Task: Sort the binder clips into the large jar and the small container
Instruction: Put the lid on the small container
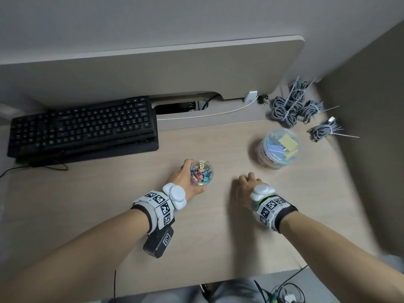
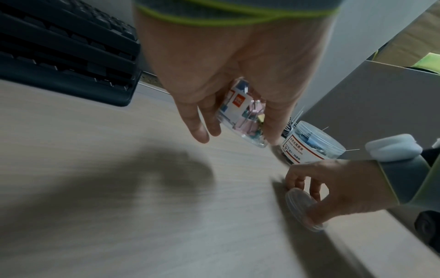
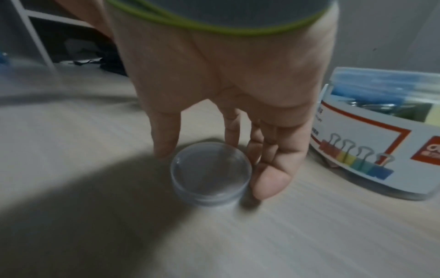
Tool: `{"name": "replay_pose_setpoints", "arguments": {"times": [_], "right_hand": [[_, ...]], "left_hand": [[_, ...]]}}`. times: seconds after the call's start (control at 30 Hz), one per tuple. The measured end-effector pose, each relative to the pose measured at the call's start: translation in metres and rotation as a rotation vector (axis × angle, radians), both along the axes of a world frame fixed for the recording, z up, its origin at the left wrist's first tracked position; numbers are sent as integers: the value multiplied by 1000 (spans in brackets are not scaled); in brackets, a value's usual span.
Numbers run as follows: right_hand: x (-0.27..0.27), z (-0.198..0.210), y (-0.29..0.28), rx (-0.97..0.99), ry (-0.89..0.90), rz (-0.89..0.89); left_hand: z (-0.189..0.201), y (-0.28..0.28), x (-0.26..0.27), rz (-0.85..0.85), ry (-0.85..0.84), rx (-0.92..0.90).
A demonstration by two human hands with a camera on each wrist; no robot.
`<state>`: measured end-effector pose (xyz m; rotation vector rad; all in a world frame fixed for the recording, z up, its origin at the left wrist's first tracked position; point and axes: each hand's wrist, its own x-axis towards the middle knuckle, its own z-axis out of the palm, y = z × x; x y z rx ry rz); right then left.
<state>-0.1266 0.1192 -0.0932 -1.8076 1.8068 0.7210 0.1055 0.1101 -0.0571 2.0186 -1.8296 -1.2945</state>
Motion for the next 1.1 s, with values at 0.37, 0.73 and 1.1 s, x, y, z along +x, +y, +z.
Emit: {"name": "replay_pose_setpoints", "arguments": {"times": [0.37, 0.73, 1.1], "right_hand": [[54, 55, -26, -170, -570, -233], [140, 122, -22, -207, -723, 99], [172, 128, -19, -211, -756, 365]], "left_hand": [[10, 12, 31, 41, 24, -15], [33, 20, 70, 138, 261, -3], [45, 24, 109, 124, 391, 78]]}}
